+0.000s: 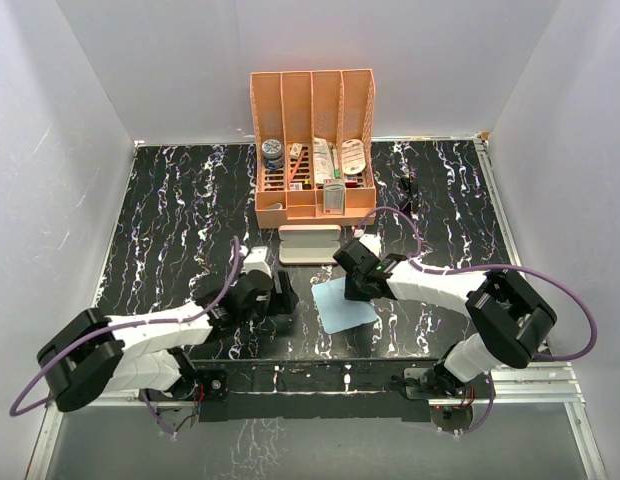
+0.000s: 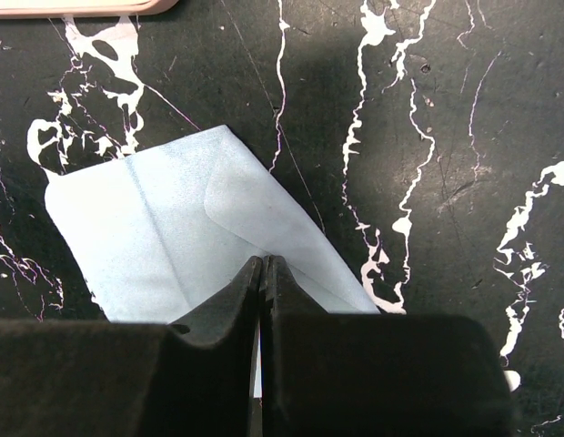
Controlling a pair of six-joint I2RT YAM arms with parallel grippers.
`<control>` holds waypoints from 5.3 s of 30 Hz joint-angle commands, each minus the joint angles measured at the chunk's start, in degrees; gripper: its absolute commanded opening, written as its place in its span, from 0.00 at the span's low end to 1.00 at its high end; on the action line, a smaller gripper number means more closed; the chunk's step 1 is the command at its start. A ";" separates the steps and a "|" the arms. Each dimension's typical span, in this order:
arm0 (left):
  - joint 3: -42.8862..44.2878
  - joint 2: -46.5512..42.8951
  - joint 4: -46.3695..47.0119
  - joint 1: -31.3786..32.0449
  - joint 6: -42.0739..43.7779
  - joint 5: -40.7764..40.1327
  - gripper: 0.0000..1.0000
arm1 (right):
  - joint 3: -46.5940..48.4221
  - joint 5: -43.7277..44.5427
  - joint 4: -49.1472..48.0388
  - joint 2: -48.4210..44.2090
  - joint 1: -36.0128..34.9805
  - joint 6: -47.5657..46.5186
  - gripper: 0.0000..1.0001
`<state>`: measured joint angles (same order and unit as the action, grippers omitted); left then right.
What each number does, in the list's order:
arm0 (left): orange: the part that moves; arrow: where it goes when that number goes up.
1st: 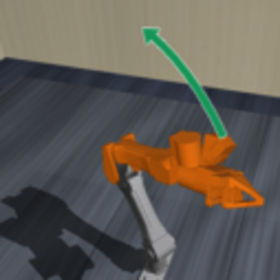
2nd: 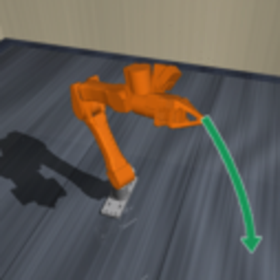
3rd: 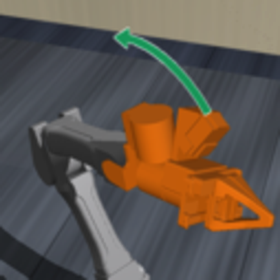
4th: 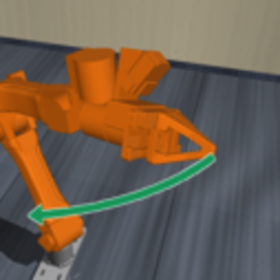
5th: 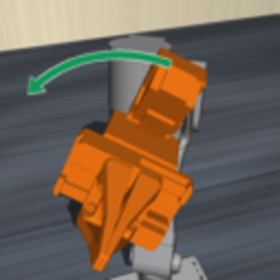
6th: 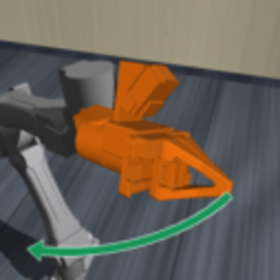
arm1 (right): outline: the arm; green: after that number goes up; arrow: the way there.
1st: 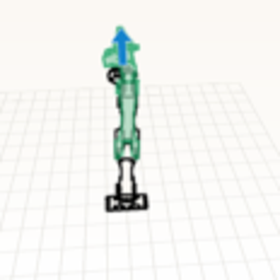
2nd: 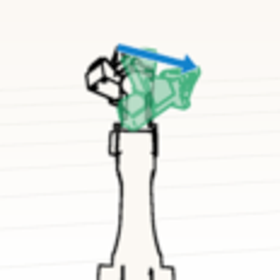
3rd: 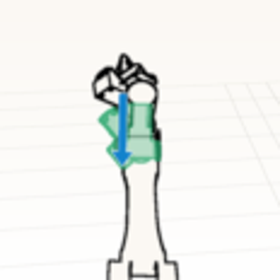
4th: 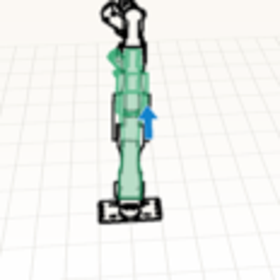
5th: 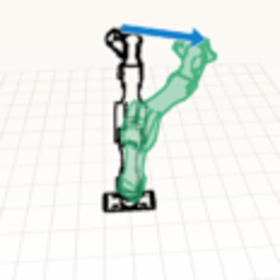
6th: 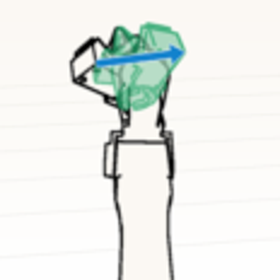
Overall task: Organize the sunglasses
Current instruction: Adjust the glasses cleaning cloth at the center of the board.
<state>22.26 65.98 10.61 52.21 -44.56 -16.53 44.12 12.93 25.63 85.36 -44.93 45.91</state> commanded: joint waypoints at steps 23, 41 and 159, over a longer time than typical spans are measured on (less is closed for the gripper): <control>14.20 19.75 9.62 12.91 -0.15 2.20 0.06 | 1.08 1.14 -1.88 -1.03 0.28 -1.38 0.00; 13.82 25.66 9.69 14.32 -1.75 -0.27 0.00 | 1.01 1.07 -2.51 -0.81 0.41 -0.98 0.00; 12.73 20.90 -5.51 15.12 -0.47 -4.56 0.00 | -0.49 1.05 0.85 -5.70 9.56 -12.24 0.02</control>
<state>36.25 88.92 12.99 66.98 -46.89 -18.44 44.29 14.68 26.92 82.50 -35.51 34.35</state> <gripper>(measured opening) 0.007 0.021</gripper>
